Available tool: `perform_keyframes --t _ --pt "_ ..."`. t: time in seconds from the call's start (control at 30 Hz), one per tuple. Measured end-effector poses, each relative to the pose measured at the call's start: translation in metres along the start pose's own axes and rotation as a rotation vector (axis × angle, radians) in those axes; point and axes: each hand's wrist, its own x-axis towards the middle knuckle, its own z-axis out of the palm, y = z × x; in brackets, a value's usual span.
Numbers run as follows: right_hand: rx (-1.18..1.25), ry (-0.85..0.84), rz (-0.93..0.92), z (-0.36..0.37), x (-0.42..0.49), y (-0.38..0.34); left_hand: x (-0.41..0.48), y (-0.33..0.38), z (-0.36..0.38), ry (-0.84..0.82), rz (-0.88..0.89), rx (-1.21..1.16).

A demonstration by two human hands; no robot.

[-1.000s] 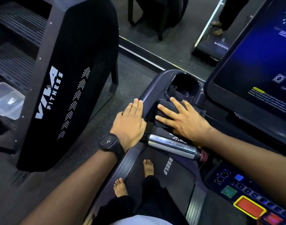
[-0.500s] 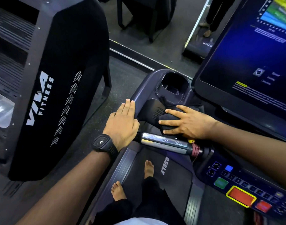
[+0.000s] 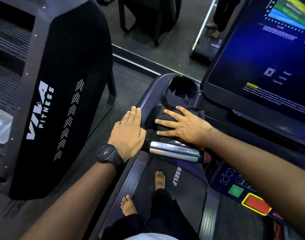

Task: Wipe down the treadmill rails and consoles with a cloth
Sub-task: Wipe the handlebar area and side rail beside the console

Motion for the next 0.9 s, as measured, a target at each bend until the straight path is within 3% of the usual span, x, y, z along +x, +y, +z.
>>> perform_keyframes --t 0.13,0.3,0.47,0.73,0.9 --pt "0.031 0.034 0.086 -0.004 0.012 -0.009 0.0 0.0 0.0 0.0 0.0 -0.011" --pt "0.079 -0.015 -0.003 0.013 -0.034 0.006 -0.001 0.0 -0.001 -0.011 0.006 -0.026" --pt "0.071 0.0 0.031 0.002 -0.009 -0.001 0.001 0.0 -0.001 -0.006 0.001 -0.034" --pt "0.25 -0.104 -0.105 0.001 -0.028 0.017 0.0 -0.003 0.0 -0.013 0.015 -0.052" --pt "0.096 0.006 -0.01 0.006 -0.012 0.006 -0.002 -0.003 -0.001 -0.013 0.02 -0.043"
